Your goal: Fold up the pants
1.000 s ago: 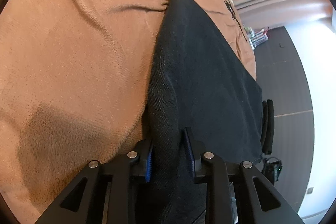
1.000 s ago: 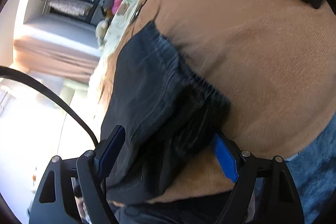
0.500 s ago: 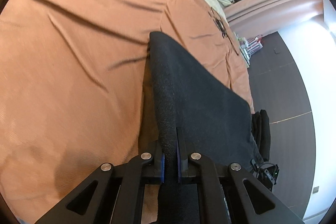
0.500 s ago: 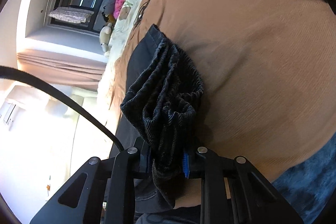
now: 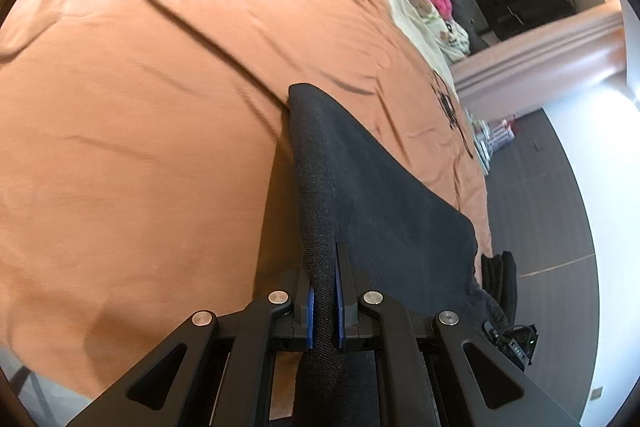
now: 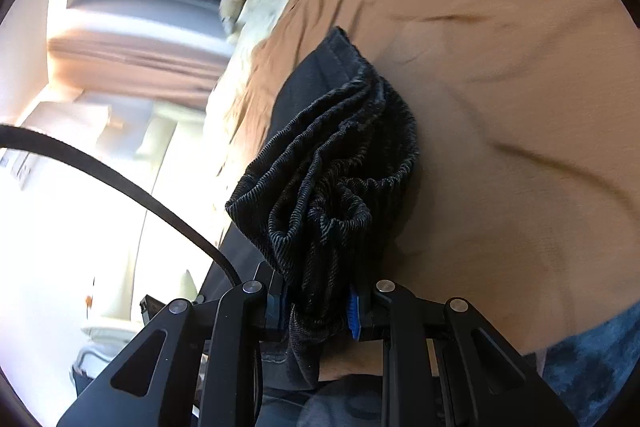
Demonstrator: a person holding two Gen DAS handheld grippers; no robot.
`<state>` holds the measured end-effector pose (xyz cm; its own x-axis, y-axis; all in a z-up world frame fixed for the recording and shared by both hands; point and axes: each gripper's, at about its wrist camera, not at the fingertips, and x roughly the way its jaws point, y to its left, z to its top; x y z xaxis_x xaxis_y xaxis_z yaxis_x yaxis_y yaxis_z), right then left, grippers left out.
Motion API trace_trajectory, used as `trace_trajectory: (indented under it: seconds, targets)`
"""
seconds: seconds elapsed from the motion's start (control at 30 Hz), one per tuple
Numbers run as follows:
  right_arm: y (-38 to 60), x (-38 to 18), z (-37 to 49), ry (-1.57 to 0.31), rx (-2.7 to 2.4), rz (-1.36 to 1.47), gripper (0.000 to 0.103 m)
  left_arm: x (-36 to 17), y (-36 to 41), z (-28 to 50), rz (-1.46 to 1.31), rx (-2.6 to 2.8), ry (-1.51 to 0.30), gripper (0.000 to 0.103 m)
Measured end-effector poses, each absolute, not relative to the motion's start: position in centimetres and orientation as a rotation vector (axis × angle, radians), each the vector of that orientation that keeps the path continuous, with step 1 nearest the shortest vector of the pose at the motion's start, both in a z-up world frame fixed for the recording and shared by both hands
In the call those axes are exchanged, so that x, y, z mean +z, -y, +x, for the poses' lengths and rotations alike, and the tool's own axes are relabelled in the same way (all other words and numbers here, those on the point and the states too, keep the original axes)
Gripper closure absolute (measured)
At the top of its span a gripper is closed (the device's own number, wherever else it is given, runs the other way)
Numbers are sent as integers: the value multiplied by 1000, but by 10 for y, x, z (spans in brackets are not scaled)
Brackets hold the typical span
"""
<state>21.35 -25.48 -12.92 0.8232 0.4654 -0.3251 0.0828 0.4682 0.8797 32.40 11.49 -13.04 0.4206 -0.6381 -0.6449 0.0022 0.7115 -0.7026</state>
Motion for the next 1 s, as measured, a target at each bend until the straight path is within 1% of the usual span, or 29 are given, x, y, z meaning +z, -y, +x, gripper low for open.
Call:
trace_trajectory:
  seconds: [0.1, 0.13, 0.27, 0.4, 0.47, 0.5, 0.53, 0.57, 0.67, 0.77, 0.8, 0.9, 0.93, 1.0]
  targets:
    - [257, -122, 233, -605, 274, 1035, 84, -139, -129, 319, -721, -428, -1075, 95]
    - [258, -120, 237, -609, 276, 1023, 86, -141, -131, 317, -728, -424, -1076, 95]
    - [270, -120, 231, -625, 257, 981, 86, -153, -132, 314, -732, -421, -1084, 95]
    - [295, -134, 225, -676, 187, 958, 87, -160, -130, 311, -730, -424, -1093, 93]
    - [306, -143, 223, -699, 157, 951, 88, -165, -127, 305, -718, -405, -1101, 90]
    - [314, -150, 222, -713, 140, 951, 88, -168, -129, 302, -719, -396, -1106, 84]
    - [320, -154, 222, -724, 129, 950, 88, -173, -129, 298, -728, -388, -1111, 80]
    - [324, -156, 222, -730, 123, 948, 88, -178, -131, 294, -744, -387, -1113, 79]
    - [337, -158, 221, -733, 107, 934, 87, -189, -135, 280, -789, -395, -1118, 71]
    - [350, -157, 224, -737, 76, 912, 83, -192, -141, 266, -835, -406, -1097, 70]
    - [351, -157, 219, -740, 69, 909, 79, -193, -143, 261, -852, -403, -1088, 69]
    - [359, -154, 212, -739, 58, 903, 76, -192, -146, 249, -876, -399, -1071, 67]
    - [361, -152, 207, -737, 56, 890, 72, -192, -145, 246, -882, -397, -1065, 66]
    - [362, -145, 201, -731, 46, 861, 71, -194, -146, 238, -897, -394, -1060, 65]
